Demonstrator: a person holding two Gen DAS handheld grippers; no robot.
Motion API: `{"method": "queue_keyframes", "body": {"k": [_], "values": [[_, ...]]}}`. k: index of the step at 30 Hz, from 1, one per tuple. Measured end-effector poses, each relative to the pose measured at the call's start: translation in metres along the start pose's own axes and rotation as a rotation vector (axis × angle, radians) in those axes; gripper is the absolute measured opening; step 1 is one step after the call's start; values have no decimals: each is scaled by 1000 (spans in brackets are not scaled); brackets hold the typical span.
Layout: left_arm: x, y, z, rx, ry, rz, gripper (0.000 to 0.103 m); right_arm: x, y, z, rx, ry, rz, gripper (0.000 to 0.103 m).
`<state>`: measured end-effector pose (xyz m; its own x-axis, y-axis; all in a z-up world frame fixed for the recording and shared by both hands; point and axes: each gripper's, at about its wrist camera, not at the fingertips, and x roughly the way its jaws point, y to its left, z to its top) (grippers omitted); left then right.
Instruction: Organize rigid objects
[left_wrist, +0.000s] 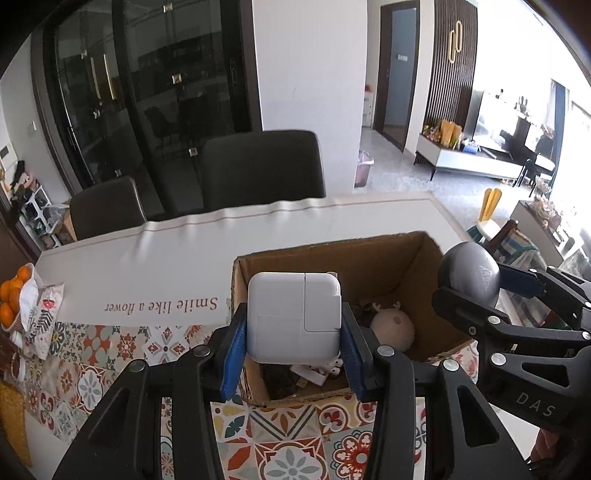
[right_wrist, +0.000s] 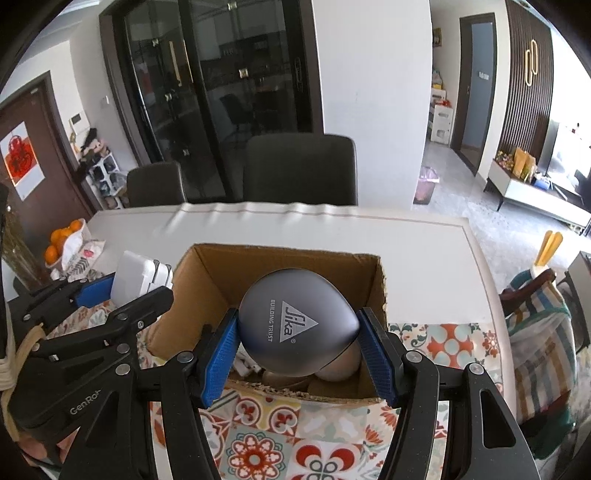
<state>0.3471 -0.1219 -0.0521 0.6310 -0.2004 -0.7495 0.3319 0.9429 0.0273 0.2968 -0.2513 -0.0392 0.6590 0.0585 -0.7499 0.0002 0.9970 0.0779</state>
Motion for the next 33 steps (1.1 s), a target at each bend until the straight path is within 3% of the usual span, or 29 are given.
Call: {"method": "queue_keyframes", "body": {"k": [13,17,19,23,33], "values": [[42,4,-3,-5,101,11,46,50,-10,0,24,107,-15,64],[38,3,-4,4,94,42,48,46,-7,2,-7,81,-57,76],[32,5,-7,-3,94,51,58,42,-7,0,-6,82,-61,76],[8,8,-15,-19,63,62,67,25,-6,-7,4,73,-55,76],[-70,8,-43,-35,-49,84,89,-58,3,-38,29,-44,-28,84]]}}
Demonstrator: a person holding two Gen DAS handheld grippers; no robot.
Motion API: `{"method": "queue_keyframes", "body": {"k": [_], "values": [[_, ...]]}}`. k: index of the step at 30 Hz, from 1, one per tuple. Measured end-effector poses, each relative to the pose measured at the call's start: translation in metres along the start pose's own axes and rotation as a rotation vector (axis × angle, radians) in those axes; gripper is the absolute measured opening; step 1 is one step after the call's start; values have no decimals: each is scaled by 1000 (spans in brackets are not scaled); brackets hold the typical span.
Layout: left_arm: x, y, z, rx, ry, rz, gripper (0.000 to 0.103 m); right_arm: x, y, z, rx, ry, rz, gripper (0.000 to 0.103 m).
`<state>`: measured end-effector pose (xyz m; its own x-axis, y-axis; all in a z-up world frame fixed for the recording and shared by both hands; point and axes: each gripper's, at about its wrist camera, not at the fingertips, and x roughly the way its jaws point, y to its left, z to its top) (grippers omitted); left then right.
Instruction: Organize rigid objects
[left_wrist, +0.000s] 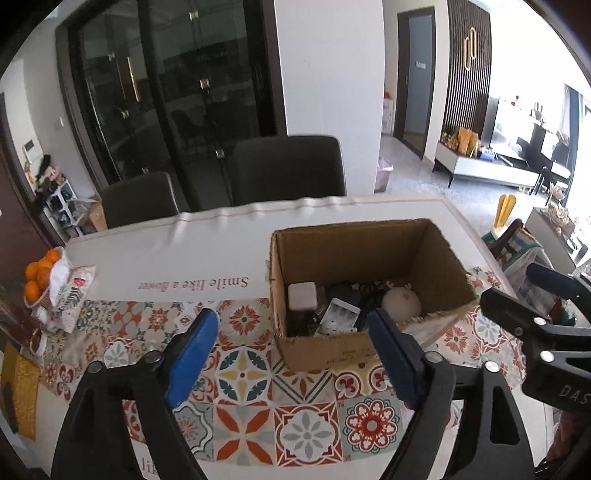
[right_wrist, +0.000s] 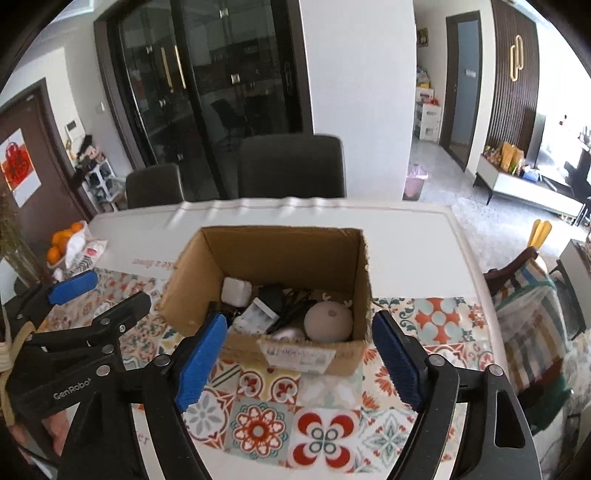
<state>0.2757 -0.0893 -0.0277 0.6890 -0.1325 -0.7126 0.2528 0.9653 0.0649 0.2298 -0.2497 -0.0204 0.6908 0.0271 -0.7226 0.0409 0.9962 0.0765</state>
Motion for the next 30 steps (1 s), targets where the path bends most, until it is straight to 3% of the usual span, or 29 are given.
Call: {"method": "queue_keyframes", "body": {"k": [7,13,30], "values": [[-52,-1,-12,9,-89,38,103,-56,3,-12,1,-106,-21,91],[-90,-3,-21,17,-177,72,103,-89,7,-22,11,-163,-29,96],[-134,0,-45,-30,-220,69,103,-134,7,-51,32,-203,-5,97]]}}
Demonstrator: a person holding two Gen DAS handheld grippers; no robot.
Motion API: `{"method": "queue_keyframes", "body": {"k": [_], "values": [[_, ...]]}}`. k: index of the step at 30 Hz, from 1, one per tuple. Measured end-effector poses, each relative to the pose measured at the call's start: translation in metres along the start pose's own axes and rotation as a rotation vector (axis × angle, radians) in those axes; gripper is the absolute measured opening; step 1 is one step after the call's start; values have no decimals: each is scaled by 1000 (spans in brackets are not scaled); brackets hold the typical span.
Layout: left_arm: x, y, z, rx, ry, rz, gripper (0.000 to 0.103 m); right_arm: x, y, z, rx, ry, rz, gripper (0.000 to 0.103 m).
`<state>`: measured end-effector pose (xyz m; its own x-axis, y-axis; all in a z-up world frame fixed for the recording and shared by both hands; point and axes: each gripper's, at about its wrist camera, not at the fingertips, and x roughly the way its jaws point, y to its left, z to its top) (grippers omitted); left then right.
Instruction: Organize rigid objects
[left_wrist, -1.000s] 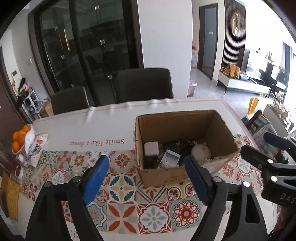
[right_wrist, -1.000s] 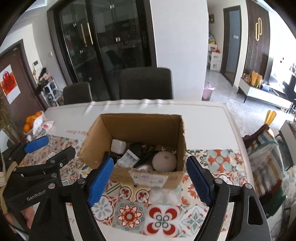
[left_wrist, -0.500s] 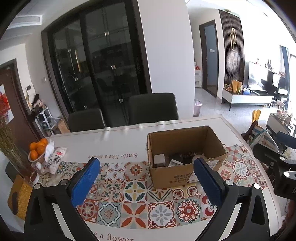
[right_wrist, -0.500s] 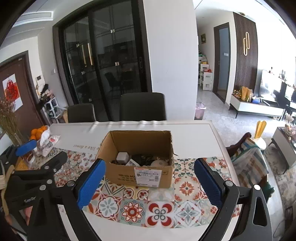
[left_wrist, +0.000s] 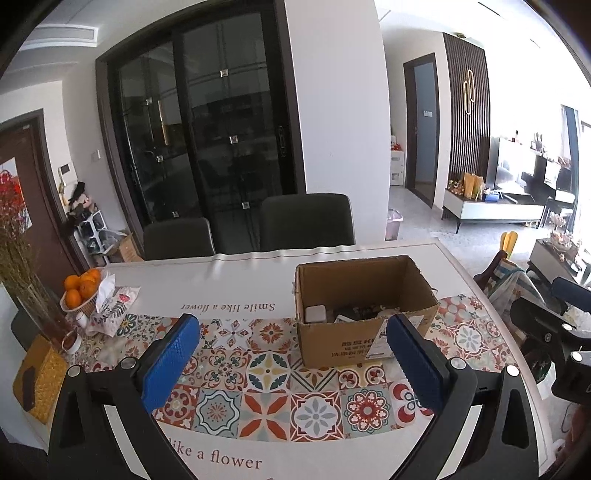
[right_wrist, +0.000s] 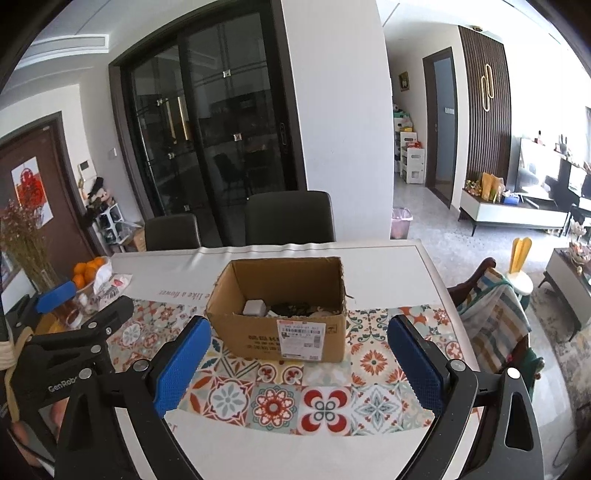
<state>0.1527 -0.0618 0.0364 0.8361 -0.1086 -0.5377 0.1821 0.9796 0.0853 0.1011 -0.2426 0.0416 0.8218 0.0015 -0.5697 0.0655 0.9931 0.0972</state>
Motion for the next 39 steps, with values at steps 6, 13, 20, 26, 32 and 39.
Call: {"method": "queue_keyframes", "body": {"k": [6,13,20,26,32,39], "values": [[-7,-1,-3,8,-6,18,103,-4,0,-5,0,6,8,97],[-14,-3,-6,22,-12,9,103,-7,0,-7,-6,5,4,97],[-18,-3,-6,19,-19,12,103,-9,0,-7,-4,2,3,97],[-21,-3,-4,19,-17,6,103,-14,2,-9,-13,-4,-6,97],[-22,-3,-4,20,-19,12,103,-16,2,-9,-10,7,-5,97],[-17,-3,-5,15,-5,11,103,-13,0,-7,-9,17,-4,97]]}}
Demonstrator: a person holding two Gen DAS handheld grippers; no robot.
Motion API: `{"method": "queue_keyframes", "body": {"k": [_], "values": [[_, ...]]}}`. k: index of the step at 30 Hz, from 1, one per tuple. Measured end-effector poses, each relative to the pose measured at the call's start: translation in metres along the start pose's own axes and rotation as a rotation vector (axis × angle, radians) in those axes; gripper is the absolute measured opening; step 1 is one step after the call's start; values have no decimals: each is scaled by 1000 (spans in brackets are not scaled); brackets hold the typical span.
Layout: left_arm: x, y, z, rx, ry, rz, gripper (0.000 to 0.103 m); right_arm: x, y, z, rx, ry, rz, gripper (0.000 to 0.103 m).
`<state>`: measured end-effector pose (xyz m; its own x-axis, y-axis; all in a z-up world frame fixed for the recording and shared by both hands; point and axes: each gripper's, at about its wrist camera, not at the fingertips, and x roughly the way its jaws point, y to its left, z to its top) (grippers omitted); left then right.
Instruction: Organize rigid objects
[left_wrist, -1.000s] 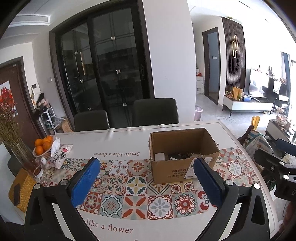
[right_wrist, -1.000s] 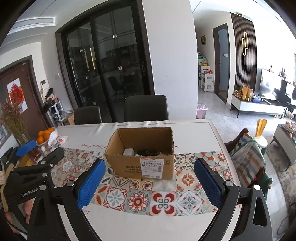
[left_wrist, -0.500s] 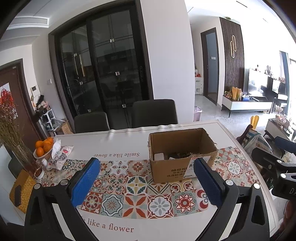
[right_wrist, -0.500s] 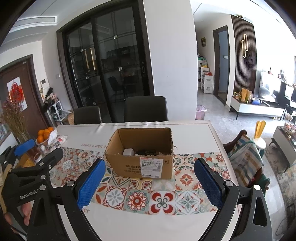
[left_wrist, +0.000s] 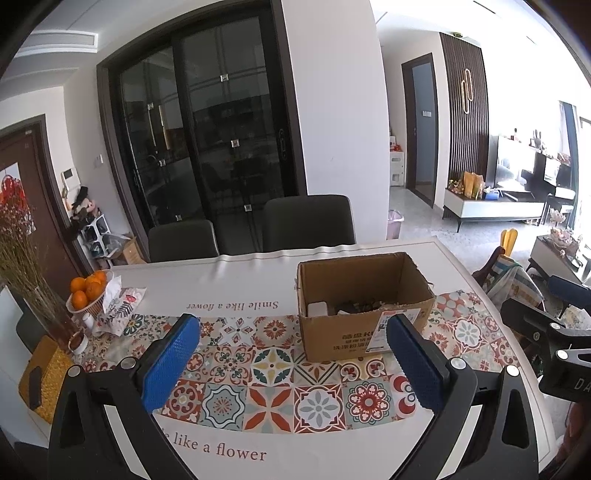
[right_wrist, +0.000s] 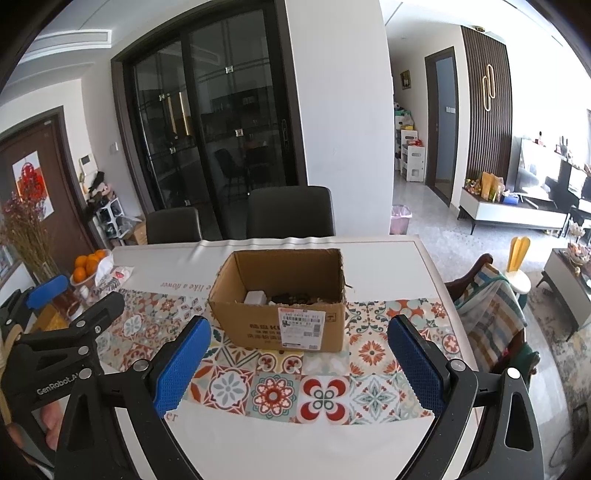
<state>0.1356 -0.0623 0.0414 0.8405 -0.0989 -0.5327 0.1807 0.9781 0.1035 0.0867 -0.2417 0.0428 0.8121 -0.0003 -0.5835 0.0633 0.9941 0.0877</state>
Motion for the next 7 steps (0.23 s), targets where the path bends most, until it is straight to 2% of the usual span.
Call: {"method": "queue_keyframes", "body": {"k": [7], "values": [[4,1,-1,-5,12,-3,103,3,2,-1,-3,8,4,97]]}}
